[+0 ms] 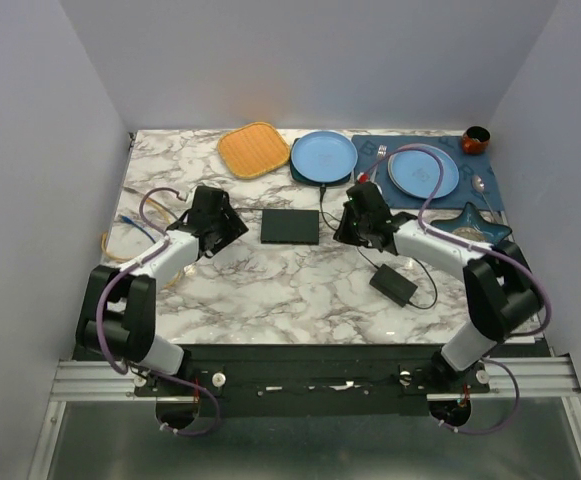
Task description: Pull the plug from the switch port
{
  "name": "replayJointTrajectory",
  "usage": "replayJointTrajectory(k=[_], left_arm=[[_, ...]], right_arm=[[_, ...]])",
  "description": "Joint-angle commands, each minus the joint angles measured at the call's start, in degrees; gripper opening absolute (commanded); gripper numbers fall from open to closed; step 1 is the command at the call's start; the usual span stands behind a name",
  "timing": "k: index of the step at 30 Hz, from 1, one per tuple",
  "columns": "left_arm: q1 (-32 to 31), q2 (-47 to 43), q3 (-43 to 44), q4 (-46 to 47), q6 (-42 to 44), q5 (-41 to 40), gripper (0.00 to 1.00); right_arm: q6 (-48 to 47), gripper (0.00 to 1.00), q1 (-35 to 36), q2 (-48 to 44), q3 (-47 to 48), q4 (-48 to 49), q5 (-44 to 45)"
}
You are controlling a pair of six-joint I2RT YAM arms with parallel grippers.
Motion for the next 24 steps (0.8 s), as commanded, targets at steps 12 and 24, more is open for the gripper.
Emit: replayJointTrajectory(k=[12,24], left_arm=[[0.0,21.03,10.61,7.66,-4.67,2.37,0.37],[-3.96,21.92,7.02,10.73,-6.08,5.44,0.26]], right_arm=[[0.96,0.1,-1.42,21.36,17.95,-3.52,-7.1],[2.71,0.08,-1.24,21.02,11.2,-0.89,-9.83]])
